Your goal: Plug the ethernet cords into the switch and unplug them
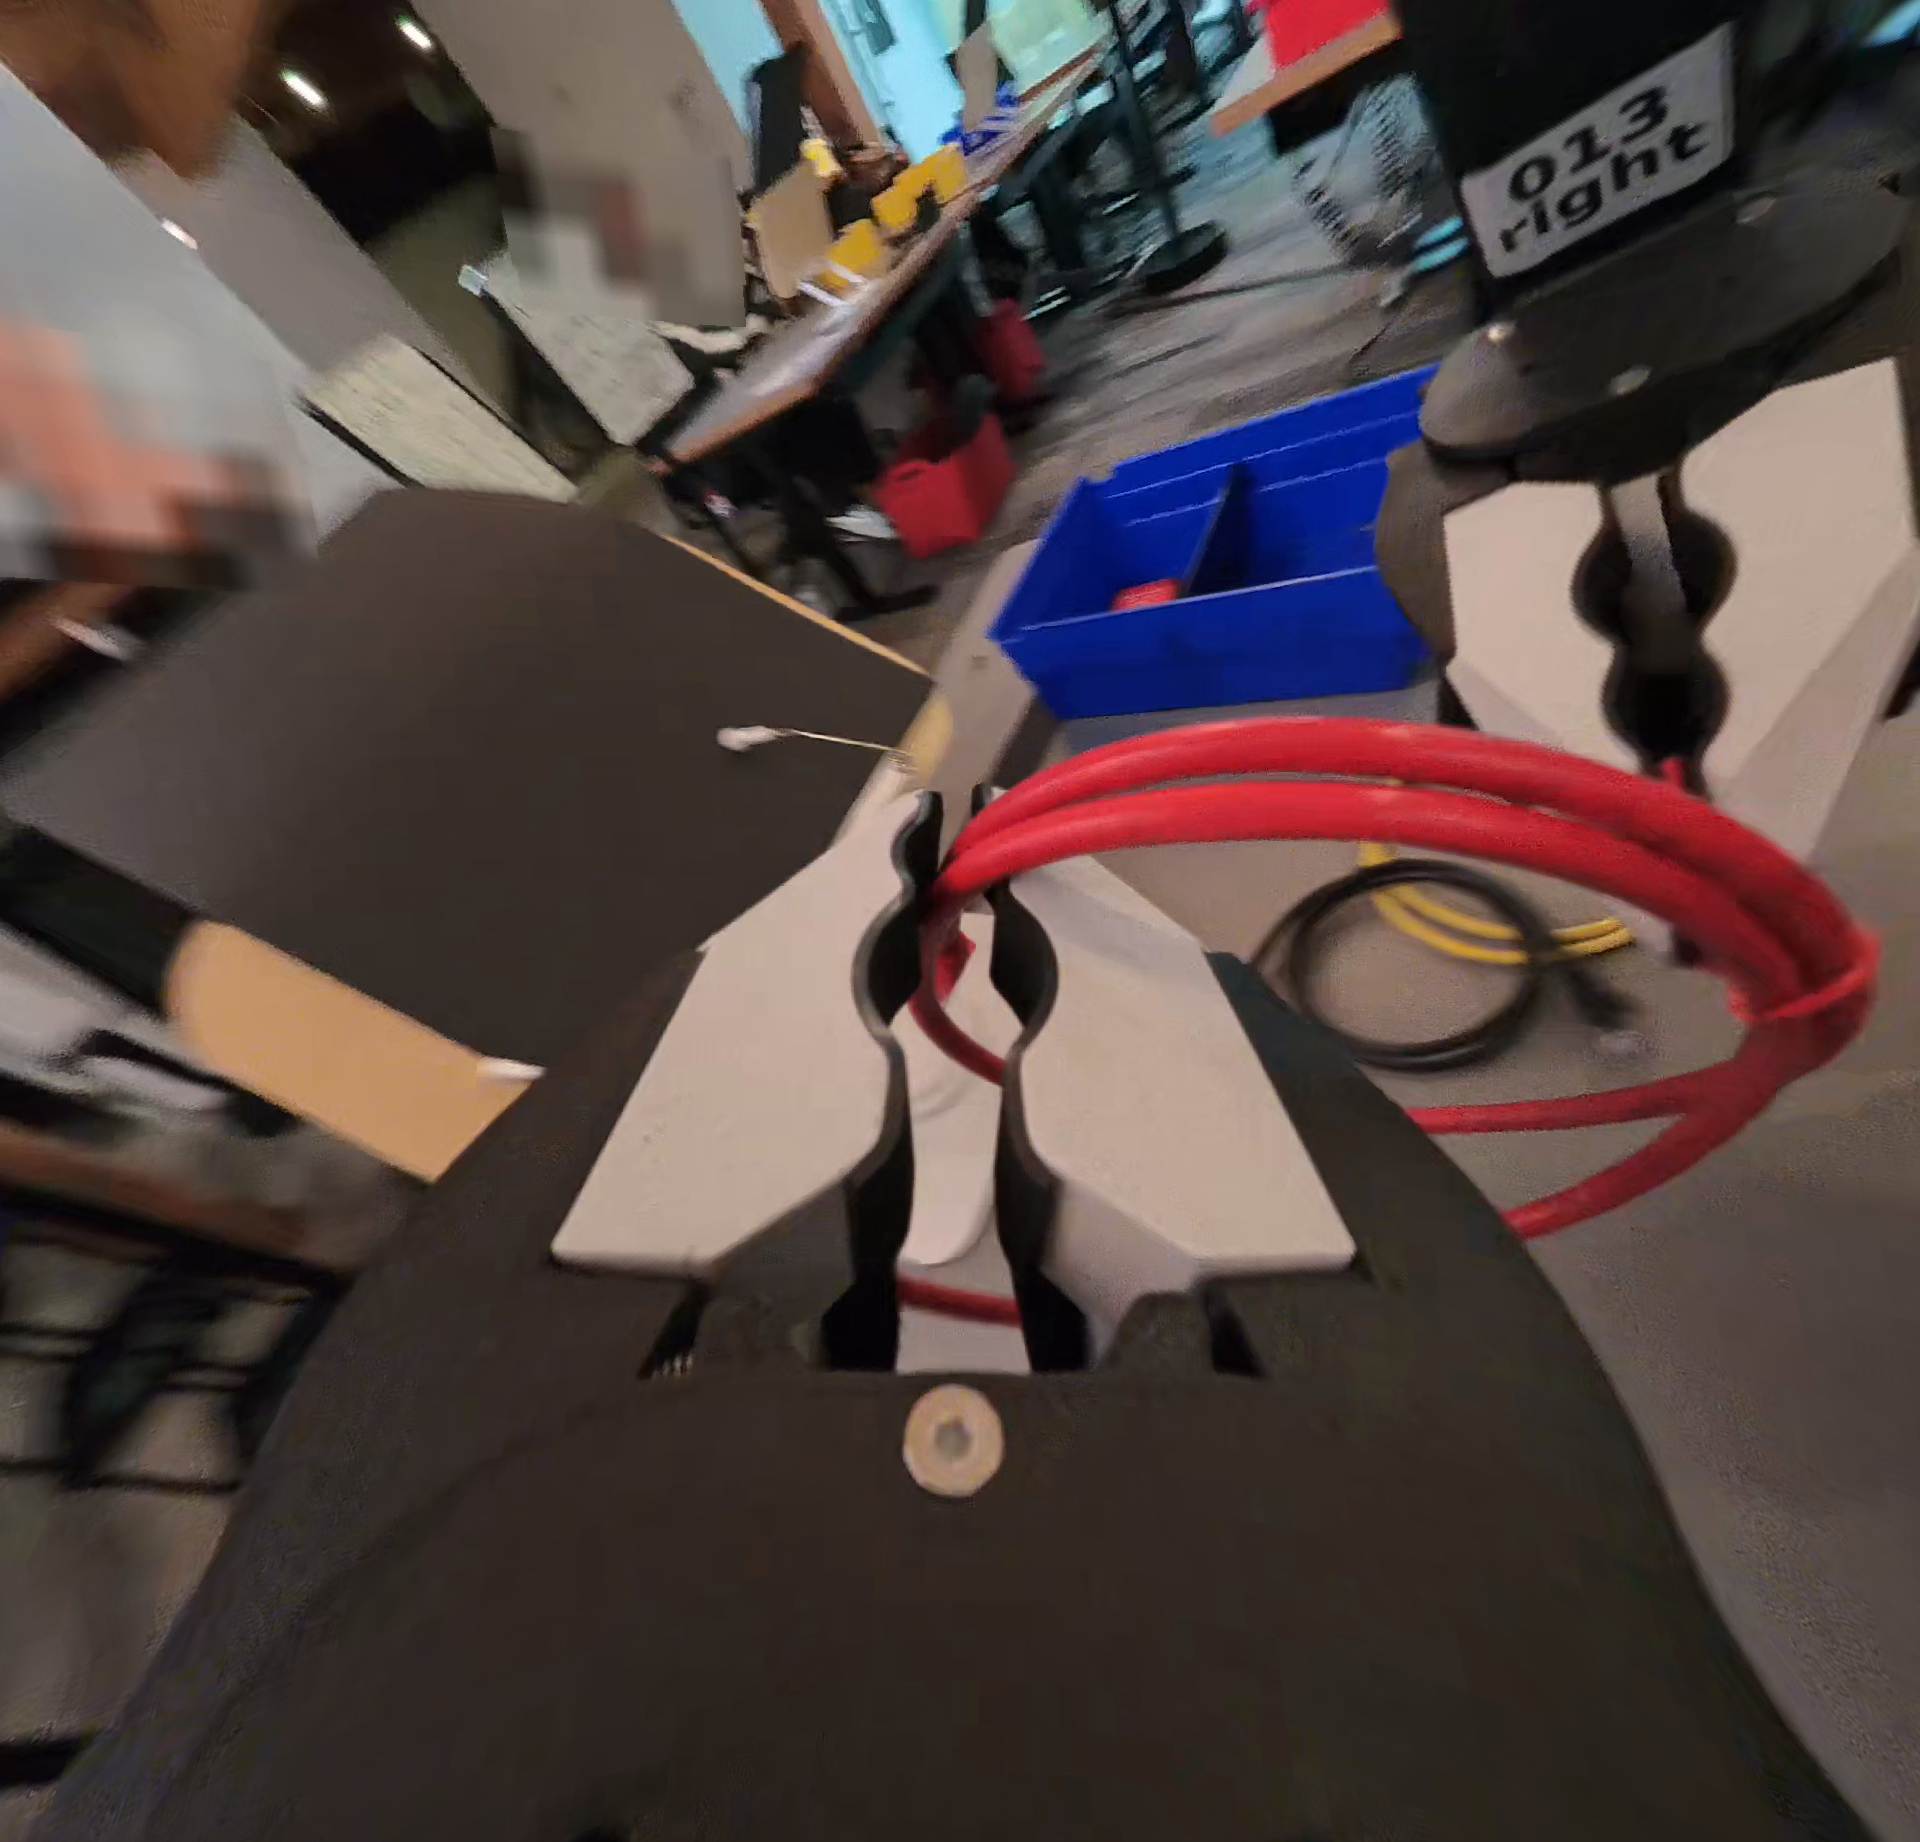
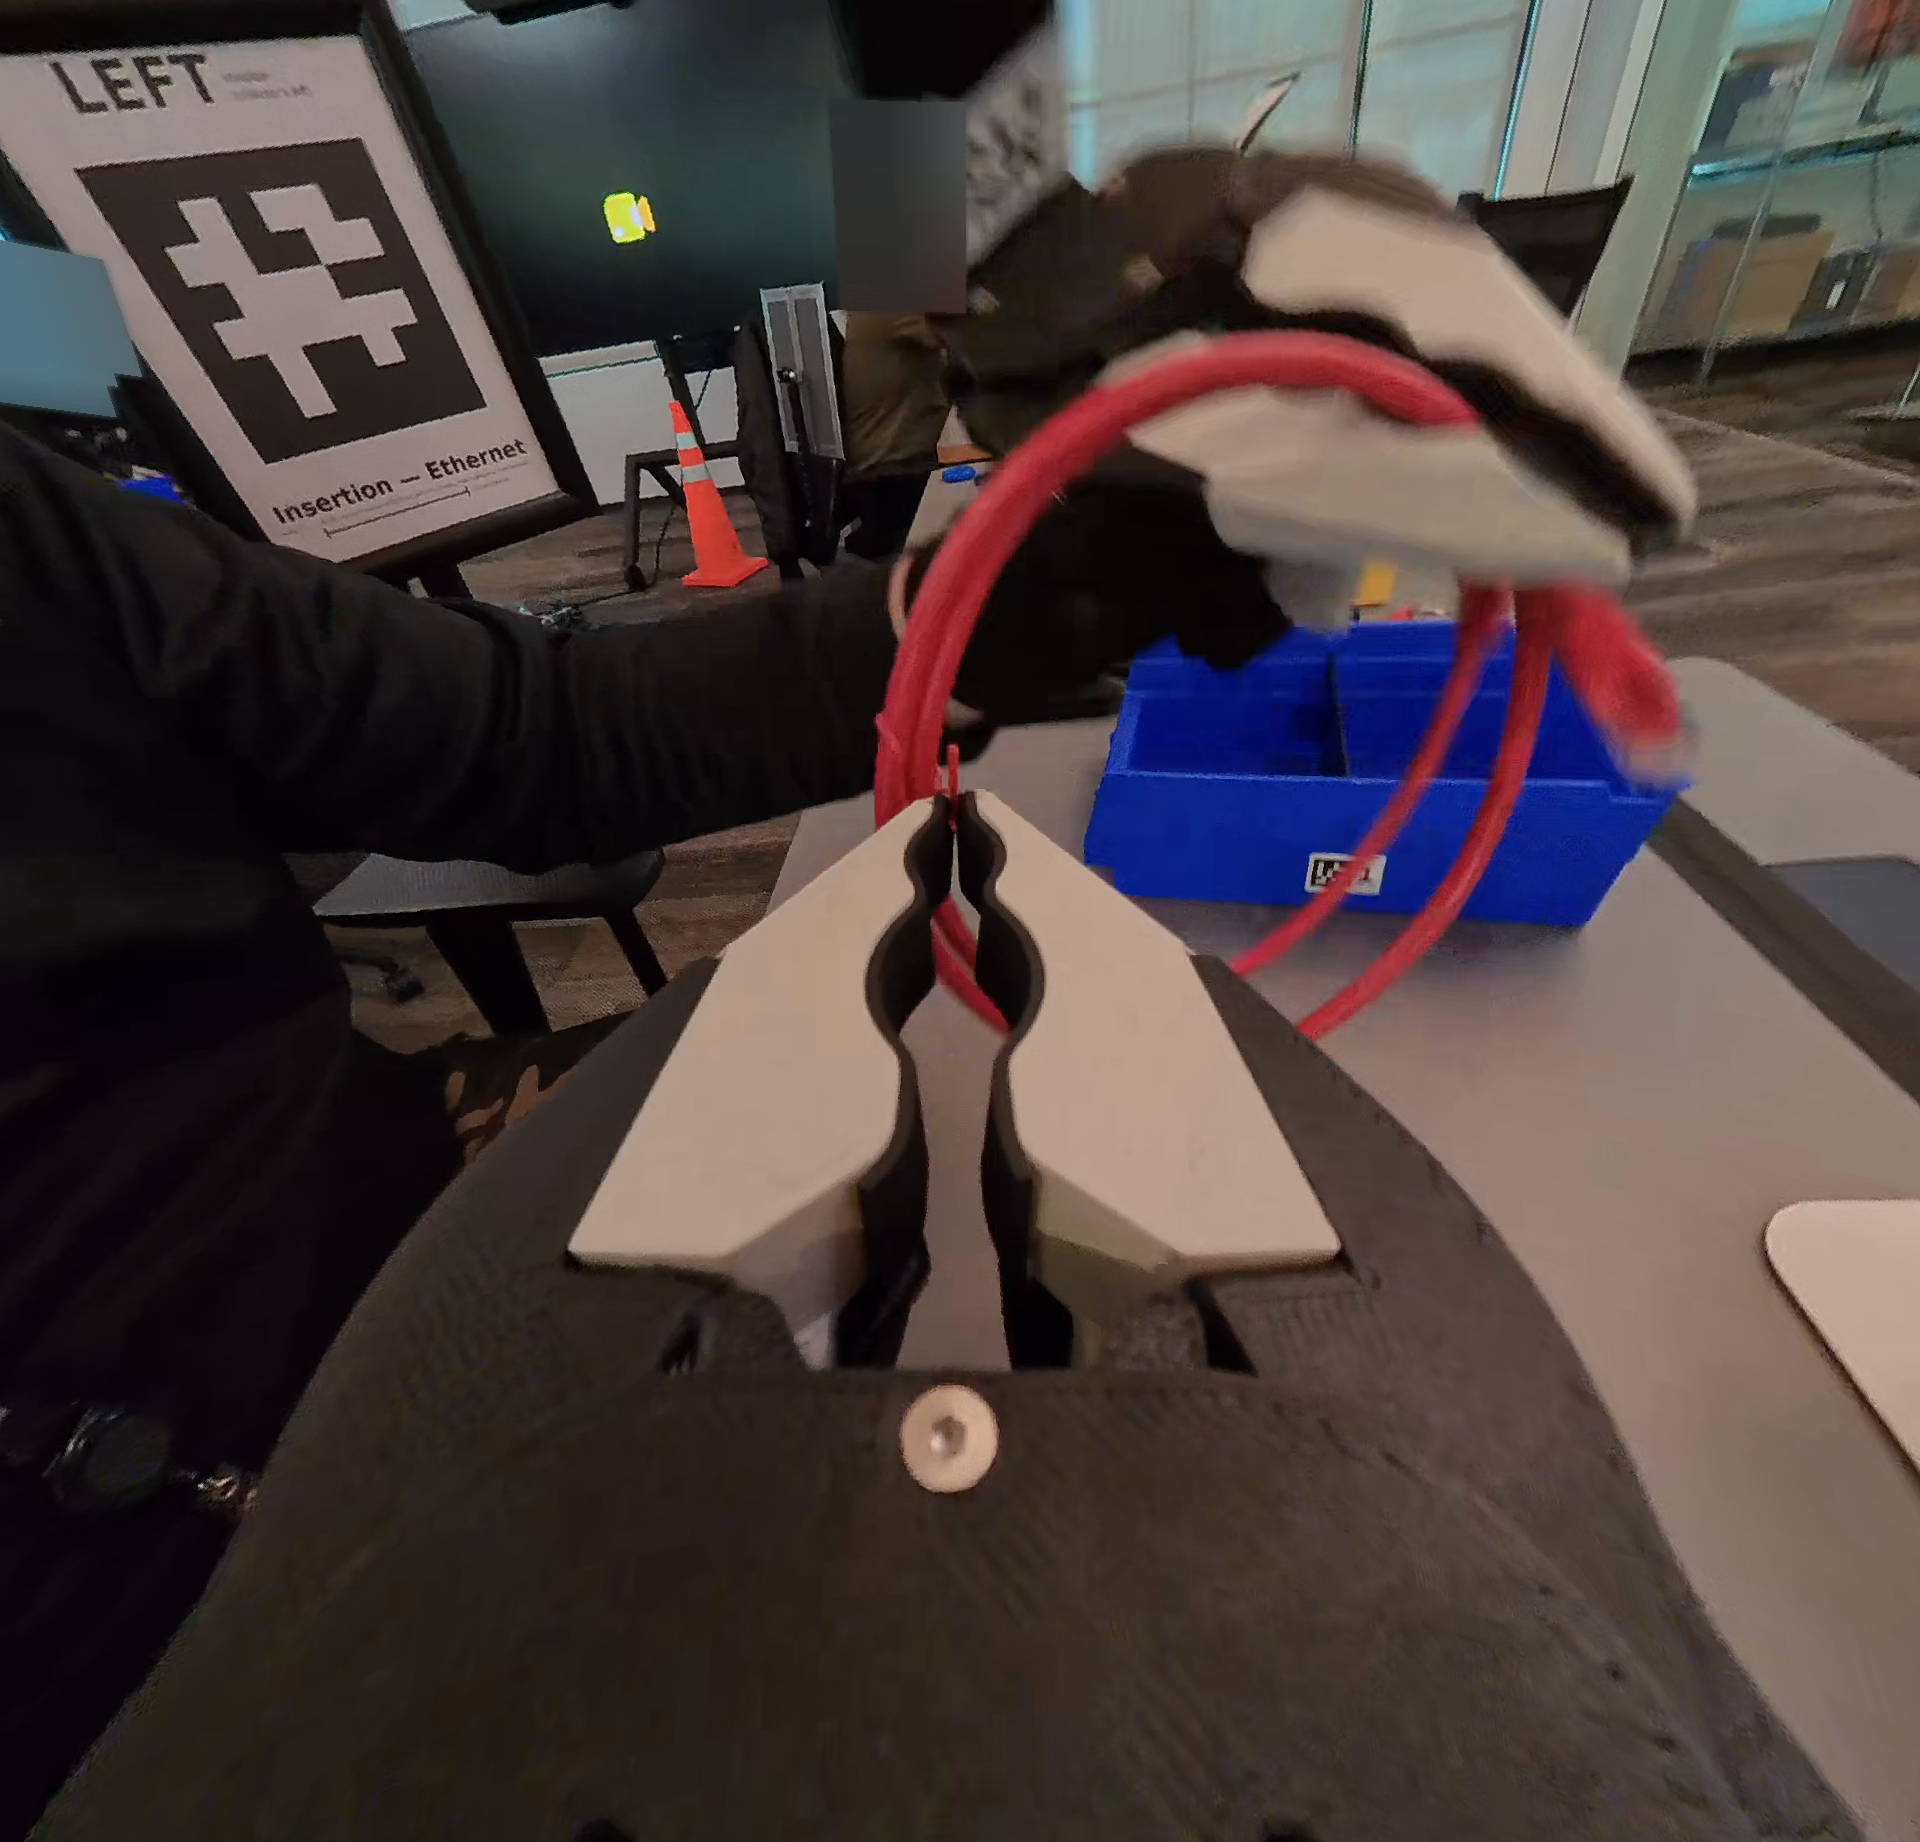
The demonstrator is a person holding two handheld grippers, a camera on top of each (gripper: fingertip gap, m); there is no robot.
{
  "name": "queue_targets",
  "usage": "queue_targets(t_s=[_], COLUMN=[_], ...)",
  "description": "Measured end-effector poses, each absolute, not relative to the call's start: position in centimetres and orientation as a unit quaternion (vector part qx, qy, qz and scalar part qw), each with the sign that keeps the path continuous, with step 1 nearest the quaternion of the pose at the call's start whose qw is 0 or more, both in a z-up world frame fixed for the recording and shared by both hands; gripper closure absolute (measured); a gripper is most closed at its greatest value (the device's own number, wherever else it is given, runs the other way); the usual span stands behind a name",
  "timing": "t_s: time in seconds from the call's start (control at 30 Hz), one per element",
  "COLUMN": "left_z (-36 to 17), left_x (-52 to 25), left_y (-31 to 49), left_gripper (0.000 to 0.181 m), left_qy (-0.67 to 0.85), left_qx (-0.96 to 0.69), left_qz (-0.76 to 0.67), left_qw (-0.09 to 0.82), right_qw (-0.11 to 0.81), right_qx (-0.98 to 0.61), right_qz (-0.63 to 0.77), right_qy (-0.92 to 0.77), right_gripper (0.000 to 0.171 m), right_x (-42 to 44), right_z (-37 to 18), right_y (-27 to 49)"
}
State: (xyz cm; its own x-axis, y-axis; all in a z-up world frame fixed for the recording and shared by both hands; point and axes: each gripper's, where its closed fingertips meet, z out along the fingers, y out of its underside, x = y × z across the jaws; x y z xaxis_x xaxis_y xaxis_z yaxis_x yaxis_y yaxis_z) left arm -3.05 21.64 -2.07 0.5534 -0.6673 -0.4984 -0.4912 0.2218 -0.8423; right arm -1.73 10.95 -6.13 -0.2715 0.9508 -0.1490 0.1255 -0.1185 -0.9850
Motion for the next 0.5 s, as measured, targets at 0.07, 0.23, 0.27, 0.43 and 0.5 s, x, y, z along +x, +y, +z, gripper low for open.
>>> queue_targets(t_s=[0.07, 0.23, 0.27, 0.43, 0.5], left_z=[0.0, 2.6, 2.6, 0.3, -1.9], left_x=[-3.4, -3.3, -3.1, -1.8, -0.7], left_y=[21.1, 18.0, 17.4, 14.7, 13.8], left_gripper=[0.178, 0.176, 0.175, 0.178, 0.181], left_qy=[0.485, 0.495, 0.492, 0.485, 0.499], left_qx=[-0.598, -0.542, -0.538, -0.532, -0.54], left_qz=[0.041, 0.247, 0.267, 0.358, 0.353], left_qw=[0.636, 0.633, 0.631, 0.596, 0.578], right_qw=[0.36, 0.382, 0.389, 0.444, 0.468], right_qx=[-0.5, -0.545, -0.554, -0.588, -0.587], right_qz=[0.57, 0.559, 0.555, 0.549, 0.561], right_qy=[-0.544, -0.495, -0.484, -0.395, -0.35], right_gripper=[0.171, 0.171, 0.171, 0.171, 0.171], right_x=[-1.7, -1.3, -1.2, -0.6, 0.2], right_z=[-6.4, -6.6, -6.6, -6.1, -5.5], right_y=[11.8, 14.6, 15.2, 18.6, 19.9])
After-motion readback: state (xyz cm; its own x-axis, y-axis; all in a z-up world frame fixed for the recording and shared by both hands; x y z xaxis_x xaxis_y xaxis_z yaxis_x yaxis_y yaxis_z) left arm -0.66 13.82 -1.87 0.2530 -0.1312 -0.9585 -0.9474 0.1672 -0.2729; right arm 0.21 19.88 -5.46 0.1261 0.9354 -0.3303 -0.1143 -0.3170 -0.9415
